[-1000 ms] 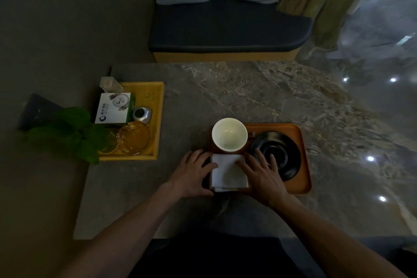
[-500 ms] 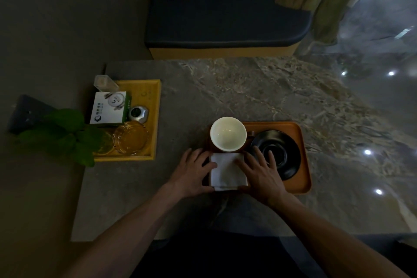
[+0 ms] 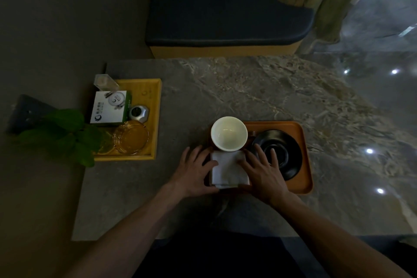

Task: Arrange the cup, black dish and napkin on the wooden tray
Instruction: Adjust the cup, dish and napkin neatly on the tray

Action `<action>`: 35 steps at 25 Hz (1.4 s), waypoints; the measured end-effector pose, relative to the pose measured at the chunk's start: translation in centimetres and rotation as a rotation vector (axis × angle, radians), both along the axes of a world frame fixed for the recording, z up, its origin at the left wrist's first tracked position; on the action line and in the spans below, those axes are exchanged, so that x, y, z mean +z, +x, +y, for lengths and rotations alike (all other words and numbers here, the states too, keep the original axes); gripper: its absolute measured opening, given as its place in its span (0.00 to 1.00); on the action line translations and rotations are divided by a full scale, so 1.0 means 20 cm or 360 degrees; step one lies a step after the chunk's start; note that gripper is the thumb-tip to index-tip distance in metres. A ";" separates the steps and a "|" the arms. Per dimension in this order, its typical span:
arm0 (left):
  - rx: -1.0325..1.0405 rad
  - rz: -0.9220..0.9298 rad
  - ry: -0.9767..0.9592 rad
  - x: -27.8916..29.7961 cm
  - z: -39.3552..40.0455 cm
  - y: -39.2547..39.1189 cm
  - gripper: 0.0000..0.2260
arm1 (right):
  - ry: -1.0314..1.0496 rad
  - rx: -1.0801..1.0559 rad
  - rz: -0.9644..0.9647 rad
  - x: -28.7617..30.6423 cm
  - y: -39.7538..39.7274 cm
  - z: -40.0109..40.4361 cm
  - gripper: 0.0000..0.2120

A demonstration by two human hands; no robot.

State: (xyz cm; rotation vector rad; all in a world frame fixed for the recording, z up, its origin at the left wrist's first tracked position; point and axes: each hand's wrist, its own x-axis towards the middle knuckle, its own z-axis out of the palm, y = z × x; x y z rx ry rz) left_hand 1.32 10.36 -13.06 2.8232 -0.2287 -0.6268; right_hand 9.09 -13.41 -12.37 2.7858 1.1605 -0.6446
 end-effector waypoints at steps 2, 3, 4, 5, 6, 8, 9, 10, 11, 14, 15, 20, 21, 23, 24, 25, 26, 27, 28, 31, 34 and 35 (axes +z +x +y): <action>0.0004 -0.0021 0.0001 0.01 0.00 0.01 0.32 | 0.0012 0.0025 0.0009 0.00 0.02 0.01 0.42; -0.0002 -0.0019 0.0011 0.01 0.00 0.02 0.31 | 0.0007 0.0038 0.0017 0.00 0.03 0.01 0.42; -0.0008 -0.0008 0.0019 0.01 0.00 0.03 0.30 | 0.0000 0.0052 0.0027 0.00 0.04 0.02 0.41; -0.0014 0.0008 0.0027 0.01 0.00 0.04 0.29 | -0.0003 0.0061 0.0037 0.00 0.05 0.03 0.40; -0.0016 0.0022 0.0035 0.01 0.00 0.04 0.29 | -0.0006 0.0063 0.0048 0.00 0.06 0.03 0.39; 0.0003 0.0040 0.0043 0.01 -0.01 0.04 0.29 | -0.0024 0.0068 0.0062 0.00 0.07 0.04 0.38; 0.0023 0.0040 0.0033 0.00 -0.02 0.03 0.30 | -0.0040 0.0076 0.0057 0.00 0.08 0.04 0.38; 0.0046 0.0035 0.0017 0.00 -0.03 0.02 0.30 | -0.0055 0.0084 0.0046 0.00 0.08 0.04 0.39; 0.0063 0.0029 0.0002 -0.01 -0.05 0.01 0.30 | -0.0066 0.0089 0.0039 0.00 0.09 0.03 0.39; 0.0061 0.0024 0.0002 -0.01 -0.04 0.01 0.31 | -0.0065 0.0088 0.0040 0.00 0.09 0.03 0.39; 0.0057 0.0020 0.0001 -0.01 -0.04 0.01 0.31 | -0.0065 0.0083 0.0044 0.00 0.09 0.03 0.39; 0.0054 0.0012 0.0032 -0.01 -0.07 0.03 0.36 | -0.0052 0.0059 0.0068 0.01 0.07 0.02 0.41; 0.0039 0.0018 0.0048 -0.02 -0.08 0.04 0.37 | -0.0051 0.0058 0.0070 0.01 0.07 0.02 0.42; 0.0024 0.0036 0.0068 -0.03 -0.07 0.04 0.36 | -0.0062 0.0056 0.0069 0.01 0.06 0.01 0.42; 0.0021 0.0033 0.0077 -0.03 -0.07 0.04 0.36 | -0.0067 0.0053 0.0069 0.01 0.06 0.01 0.41; 0.0018 0.0026 0.0082 -0.03 -0.06 0.04 0.36 | -0.0065 0.0049 0.0071 0.01 0.06 0.02 0.41; 0.0019 0.0027 0.0077 -0.04 -0.06 0.03 0.36 | -0.0058 0.0046 0.0073 0.01 0.05 0.02 0.40; 0.0026 0.0034 0.0064 -0.04 -0.05 0.02 0.36 | -0.0048 0.0041 0.0074 0.01 0.05 0.02 0.40; 0.0036 0.0042 0.0050 -0.04 -0.05 0.02 0.36 | -0.0037 0.0036 0.0075 0.01 0.04 0.02 0.39; 0.0037 0.0051 0.0037 -0.03 -0.04 0.00 0.36 | -0.0028 0.0030 0.0083 0.01 0.03 0.02 0.38; 0.0036 0.0078 0.0028 -0.02 -0.04 0.00 0.36 | -0.0040 0.0026 0.0094 0.01 0.03 0.02 0.38; 0.0036 0.0090 0.0030 -0.01 -0.03 0.00 0.36 | -0.0042 0.0020 0.0097 0.02 0.03 0.03 0.39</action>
